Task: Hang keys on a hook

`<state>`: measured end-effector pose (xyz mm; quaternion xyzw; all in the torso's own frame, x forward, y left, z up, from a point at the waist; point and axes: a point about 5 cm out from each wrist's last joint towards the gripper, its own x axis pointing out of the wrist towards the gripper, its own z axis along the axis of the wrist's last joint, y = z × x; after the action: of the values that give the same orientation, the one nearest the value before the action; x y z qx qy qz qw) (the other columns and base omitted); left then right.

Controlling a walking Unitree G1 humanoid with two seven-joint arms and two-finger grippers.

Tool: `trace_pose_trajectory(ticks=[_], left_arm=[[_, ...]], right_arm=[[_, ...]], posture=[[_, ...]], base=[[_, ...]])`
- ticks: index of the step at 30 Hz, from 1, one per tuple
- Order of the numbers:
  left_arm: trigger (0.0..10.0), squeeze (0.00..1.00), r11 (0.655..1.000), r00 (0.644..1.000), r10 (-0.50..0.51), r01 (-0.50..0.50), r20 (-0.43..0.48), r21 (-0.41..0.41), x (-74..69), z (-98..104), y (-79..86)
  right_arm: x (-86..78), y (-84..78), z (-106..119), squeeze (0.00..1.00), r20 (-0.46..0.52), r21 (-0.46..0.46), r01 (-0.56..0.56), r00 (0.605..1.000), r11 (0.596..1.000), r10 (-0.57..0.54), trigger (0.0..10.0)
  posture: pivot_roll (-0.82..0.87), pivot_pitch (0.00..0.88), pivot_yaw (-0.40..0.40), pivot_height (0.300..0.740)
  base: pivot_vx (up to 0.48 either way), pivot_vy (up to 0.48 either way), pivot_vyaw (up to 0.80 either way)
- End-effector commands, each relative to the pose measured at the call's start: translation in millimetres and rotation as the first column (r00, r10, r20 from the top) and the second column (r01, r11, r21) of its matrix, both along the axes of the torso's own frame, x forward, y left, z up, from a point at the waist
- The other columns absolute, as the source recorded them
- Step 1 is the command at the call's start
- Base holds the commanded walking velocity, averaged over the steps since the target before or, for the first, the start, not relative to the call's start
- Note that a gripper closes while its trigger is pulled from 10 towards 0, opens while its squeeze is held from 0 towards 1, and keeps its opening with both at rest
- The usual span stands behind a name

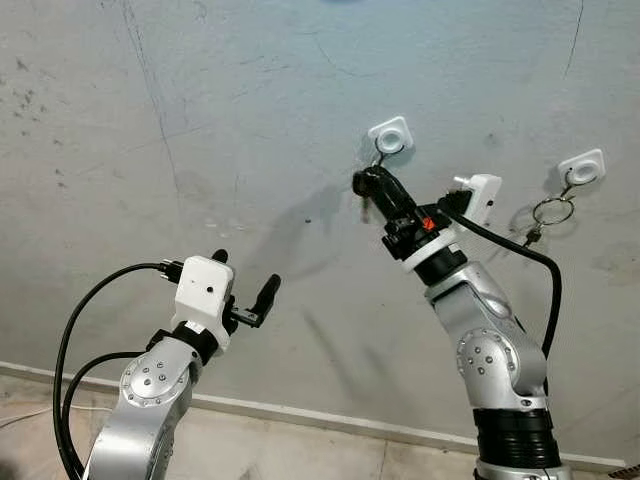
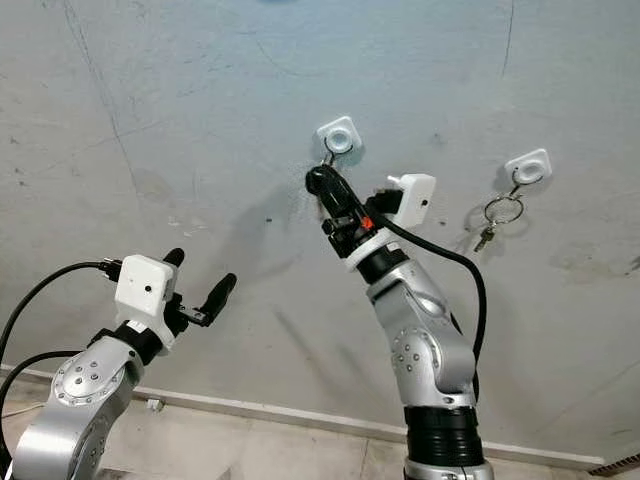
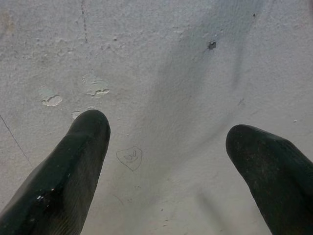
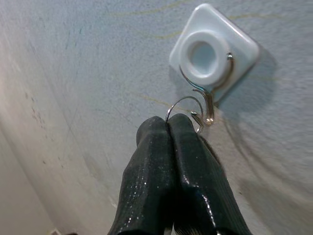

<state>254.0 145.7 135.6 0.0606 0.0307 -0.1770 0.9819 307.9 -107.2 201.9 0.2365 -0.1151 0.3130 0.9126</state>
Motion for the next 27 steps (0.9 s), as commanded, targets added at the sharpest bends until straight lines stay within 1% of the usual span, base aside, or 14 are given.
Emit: trace_pose_trajectory(ticks=[1, 9, 15, 17, 27], left_arm=[[10.0, 0.00, 1.000, 1.000, -0.013, 0.013, 0.005, -0.002, 0.0, 2.8, -2.9], [10.0, 0.00, 1.000, 1.000, -0.015, 0.015, 0.005, -0.002, 0.8, 3.1, -2.8], [10.0, 0.00, 1.000, 1.000, -0.016, 0.016, 0.004, -0.002, 0.8, 3.1, -3.2], [10.0, 0.00, 1.000, 1.000, -0.018, 0.018, 0.004, -0.005, 0.8, 3.2, -3.6], [10.0, 0.00, 1.000, 1.000, -0.024, 0.024, -0.001, -0.010, 0.2, 2.7, -4.2]], right_arm=[[-3.1, -6.0, 6.2, 0.00, 0.028, 0.014, 0.008, 1.000, 1.000, -0.008, 10.0], [-4.6, -6.5, 7.0, 0.00, 0.027, 0.013, -0.010, 1.000, 1.000, 0.010, 10.0], [-3.9, -9.0, 7.1, 0.00, 0.018, 0.032, 0.003, 1.000, 0.999, -0.004, 10.0], [-3.7, -10.9, 5.8, 0.00, 0.003, 0.056, 0.015, 1.000, 0.998, -0.015, 10.0], [-6.7, -16.6, -1.9, 0.00, -0.030, 0.059, 0.039, 0.999, 0.998, -0.037, 10.0]], posture=[[0.24, 0.000, -0.045, 0.740], [0.24, 0.000, -0.043, 0.740], [0.24, 0.000, -0.043, 0.740], [0.24, 0.000, -0.043, 0.740], [0.23, 0.000, -0.040, 0.740]], base=[[0.000, 0.000, 0.00], [0.000, 0.000, 0.00], [0.000, 0.000, 0.00], [0.000, 0.000, 0.00], [0.000, 0.000, 0.00]])
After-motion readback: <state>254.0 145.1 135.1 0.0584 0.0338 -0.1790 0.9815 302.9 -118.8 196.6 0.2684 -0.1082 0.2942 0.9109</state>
